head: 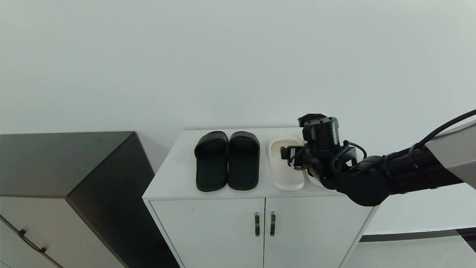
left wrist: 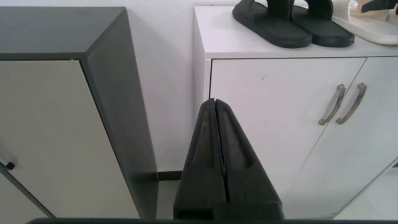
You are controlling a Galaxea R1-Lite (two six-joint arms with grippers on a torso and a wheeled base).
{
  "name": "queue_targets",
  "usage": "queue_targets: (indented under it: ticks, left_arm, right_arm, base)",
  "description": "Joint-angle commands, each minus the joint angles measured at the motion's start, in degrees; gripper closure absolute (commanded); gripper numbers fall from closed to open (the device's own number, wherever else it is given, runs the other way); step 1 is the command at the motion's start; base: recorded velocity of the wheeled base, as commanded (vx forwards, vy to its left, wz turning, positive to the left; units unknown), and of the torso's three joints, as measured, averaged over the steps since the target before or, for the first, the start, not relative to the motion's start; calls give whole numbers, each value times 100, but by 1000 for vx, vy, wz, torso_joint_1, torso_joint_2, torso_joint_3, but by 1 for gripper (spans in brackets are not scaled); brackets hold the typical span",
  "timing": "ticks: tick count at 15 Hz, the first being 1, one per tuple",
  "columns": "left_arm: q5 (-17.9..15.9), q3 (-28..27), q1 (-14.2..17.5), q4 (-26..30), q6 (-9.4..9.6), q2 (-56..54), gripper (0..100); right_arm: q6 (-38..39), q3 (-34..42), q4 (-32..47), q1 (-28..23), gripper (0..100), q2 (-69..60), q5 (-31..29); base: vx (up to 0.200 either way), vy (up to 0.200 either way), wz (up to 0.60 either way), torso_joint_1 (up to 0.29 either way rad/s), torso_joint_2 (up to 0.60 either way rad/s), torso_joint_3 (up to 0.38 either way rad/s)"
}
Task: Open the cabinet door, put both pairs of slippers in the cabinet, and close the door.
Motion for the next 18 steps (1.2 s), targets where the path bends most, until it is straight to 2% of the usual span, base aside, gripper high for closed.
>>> queue_targets:
  ticks: [1, 3, 4, 8, 12, 17, 18]
  left_arm:
    - [-2, 0, 1, 0, -4, -1, 100]
    - [-2, 0, 1, 0, -13, -1, 100]
    - [-2, 0, 1, 0, -13, -1, 100]
    - [7, 0, 1, 0, -30, -1, 100]
    - [7, 0, 1, 0, -39, -1, 100]
    - [16, 0, 1, 0, -39, -1, 100]
    - [16, 0, 1, 0, -30, -1, 100]
  right_arm:
    - [-1, -68, -5, -23, 0, 110, 2]
    - [-1, -209, -5, -40, 0, 242, 20]
    - [-19, -323, 13, -93, 100, 347, 20]
    - [-124, -824, 13, -181, 100, 646, 11]
    - [-195, -772, 13, -163, 100, 268, 11]
    - [-546, 248, 285, -93, 100, -1296, 160]
    - [-590, 810, 874, 109, 100, -2263, 793]
  base:
    - [0, 0, 0, 0, 0, 0]
    - [0, 0, 0, 0, 0, 0]
    - [0, 0, 0, 0, 0, 0]
    - [0, 0, 0, 0, 0, 0]
    - [0, 0, 0, 0, 0, 0]
    - [0, 0, 0, 0, 0, 0]
    - [0, 0, 0, 0, 0, 0]
